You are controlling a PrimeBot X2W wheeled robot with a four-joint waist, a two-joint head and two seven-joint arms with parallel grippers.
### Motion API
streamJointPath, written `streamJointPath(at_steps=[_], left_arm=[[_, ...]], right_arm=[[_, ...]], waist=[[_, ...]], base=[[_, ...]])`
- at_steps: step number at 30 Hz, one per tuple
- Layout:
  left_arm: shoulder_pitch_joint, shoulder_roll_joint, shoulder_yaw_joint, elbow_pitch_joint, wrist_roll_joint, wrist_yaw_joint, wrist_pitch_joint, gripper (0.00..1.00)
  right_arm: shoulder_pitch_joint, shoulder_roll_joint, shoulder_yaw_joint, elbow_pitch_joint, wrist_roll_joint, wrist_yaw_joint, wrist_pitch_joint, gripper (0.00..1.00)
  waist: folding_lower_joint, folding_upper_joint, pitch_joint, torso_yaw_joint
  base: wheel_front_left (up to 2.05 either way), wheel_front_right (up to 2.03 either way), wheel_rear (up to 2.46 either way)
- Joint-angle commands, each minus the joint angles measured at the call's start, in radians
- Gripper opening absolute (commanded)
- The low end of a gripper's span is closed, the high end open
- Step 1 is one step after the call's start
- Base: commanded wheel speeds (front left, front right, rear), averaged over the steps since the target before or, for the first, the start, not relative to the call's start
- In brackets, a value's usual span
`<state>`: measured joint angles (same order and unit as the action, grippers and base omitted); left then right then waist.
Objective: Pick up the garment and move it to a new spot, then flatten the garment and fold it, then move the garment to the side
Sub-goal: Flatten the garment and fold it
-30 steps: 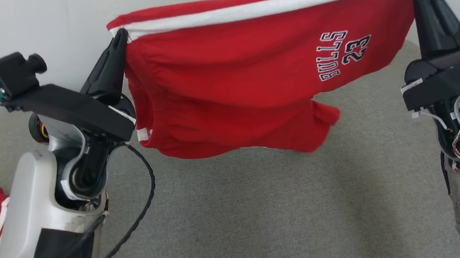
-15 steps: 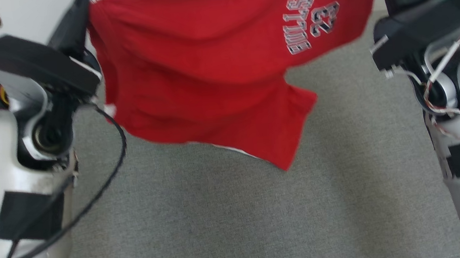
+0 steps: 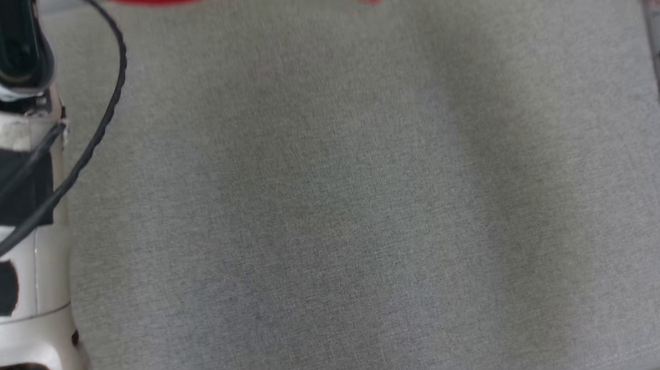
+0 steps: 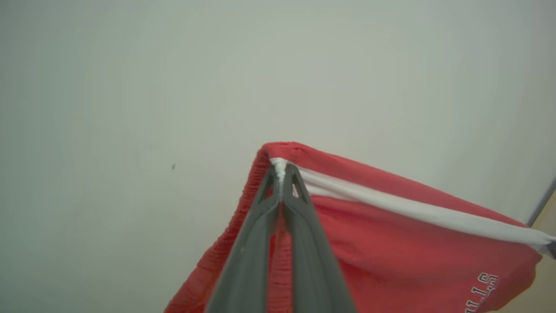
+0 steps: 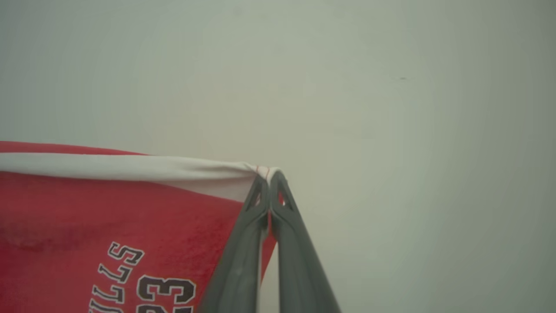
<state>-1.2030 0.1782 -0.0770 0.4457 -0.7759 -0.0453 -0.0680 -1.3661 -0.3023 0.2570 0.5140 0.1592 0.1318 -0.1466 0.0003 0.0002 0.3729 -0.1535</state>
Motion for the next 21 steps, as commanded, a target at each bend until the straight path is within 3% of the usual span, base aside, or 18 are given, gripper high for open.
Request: streamJointPath(at_steps=[1, 9, 15, 21], left_arm=[[-0.015, -0.008, 0.003, 0.016, 0.001, -0.012, -0.021, 0.0], [0.021, -0.02, -0.031, 0.155, 0.011, -0.07, -0.135, 0.0], [0.096, -0.018, -0.097, 0.202, -0.012, -0.086, -0.151, 0.0], [0.204, 0.002, -0.188, 0.148, -0.077, -0.084, -0.131, 0.0]], right_arm=[[-0.024, 0.009, -0.011, 0.02, -0.024, -0.002, -0.034, 0.0], [-0.023, 0.051, 0.01, 0.179, -0.091, -0.002, -0.108, 0.0], [0.035, 0.054, 0.096, 0.242, -0.02, -0.002, -0.094, 0.0], [0.148, -0.022, 0.181, 0.17, 0.127, -0.002, -0.005, 0.0]], waist=[[-0.0003, -0.0002, 0.052, -0.009], [-0.0003, -0.0002, 0.101, -0.015], [-0.0003, -0.0002, 0.096, -0.016], [-0.0003, -0.0002, 0.053, 0.013]], base=[[0.0, 0.0, 0.0], [0.0, 0.0, 0.0], [0.0, 0.0, 0.0], [0.0, 0.0, 0.0]])
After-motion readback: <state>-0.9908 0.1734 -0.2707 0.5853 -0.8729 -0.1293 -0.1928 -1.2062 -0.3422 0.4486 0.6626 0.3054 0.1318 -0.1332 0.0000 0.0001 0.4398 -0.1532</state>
